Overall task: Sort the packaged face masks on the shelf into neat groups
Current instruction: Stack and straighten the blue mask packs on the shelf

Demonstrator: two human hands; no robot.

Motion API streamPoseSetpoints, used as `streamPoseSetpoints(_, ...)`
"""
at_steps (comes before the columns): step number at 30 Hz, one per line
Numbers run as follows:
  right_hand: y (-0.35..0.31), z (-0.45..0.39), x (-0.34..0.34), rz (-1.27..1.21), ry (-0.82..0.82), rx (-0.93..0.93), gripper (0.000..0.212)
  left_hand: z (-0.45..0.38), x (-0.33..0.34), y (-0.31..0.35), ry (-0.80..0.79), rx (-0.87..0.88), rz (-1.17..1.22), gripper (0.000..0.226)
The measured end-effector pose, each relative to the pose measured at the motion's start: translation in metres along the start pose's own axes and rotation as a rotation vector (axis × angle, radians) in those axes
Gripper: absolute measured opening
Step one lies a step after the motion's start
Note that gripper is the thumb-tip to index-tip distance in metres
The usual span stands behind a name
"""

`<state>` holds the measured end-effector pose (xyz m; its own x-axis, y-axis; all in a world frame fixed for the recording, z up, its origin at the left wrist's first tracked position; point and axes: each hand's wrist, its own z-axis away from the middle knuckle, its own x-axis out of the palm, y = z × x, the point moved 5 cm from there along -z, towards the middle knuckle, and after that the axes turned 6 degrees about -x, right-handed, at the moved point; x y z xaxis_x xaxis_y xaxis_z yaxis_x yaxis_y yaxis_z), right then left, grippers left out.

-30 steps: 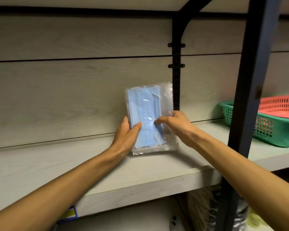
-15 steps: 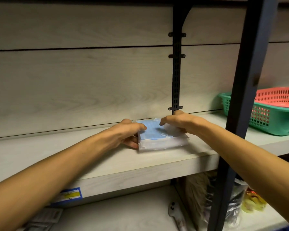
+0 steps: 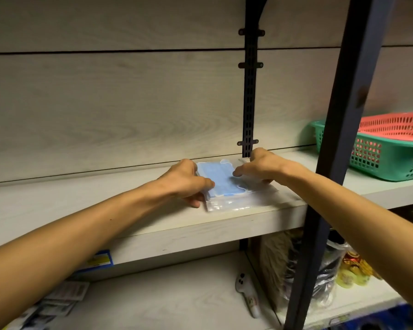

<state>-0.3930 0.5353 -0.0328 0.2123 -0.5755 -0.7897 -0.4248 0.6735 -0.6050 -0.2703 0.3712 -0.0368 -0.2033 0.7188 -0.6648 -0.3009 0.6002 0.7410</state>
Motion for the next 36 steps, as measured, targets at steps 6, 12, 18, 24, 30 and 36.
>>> streamPoseSetpoints(6, -0.002, -0.001, -0.003, 0.270, 0.065, -0.083, 0.032, -0.007, -0.015, -0.009, 0.206, 0.132, -0.438, 0.047)
streamPoseSetpoints(12, -0.032, -0.018, 0.021, 0.316, -0.092, -0.354, 0.061, -0.027, 0.001, -0.016, 0.137, 0.096, -0.527, 0.054)
streamPoseSetpoints(18, -0.009, -0.029, 0.052, 0.400, -0.172, -0.322, 0.059, -0.033, 0.016, -0.026, 0.168, 0.102, -0.583, 0.046)
streamPoseSetpoints(24, 0.000, -0.029, 0.053, 0.411, -0.155, -0.297, 0.060, -0.039, 0.024, -0.027, 0.159, 0.125, -0.598, 0.057)
streamPoseSetpoints(30, -0.005, -0.036, 0.047, 0.393, -0.235, -0.263, 0.061, -0.038, 0.011, -0.029, 0.186, 0.134, -0.578, 0.061)
streamPoseSetpoints(36, -0.058, -0.041, 0.033, 0.492, -0.118, -0.383, 0.059, -0.028, -0.037, -0.049, 0.317, 0.134, -0.875, 0.064)
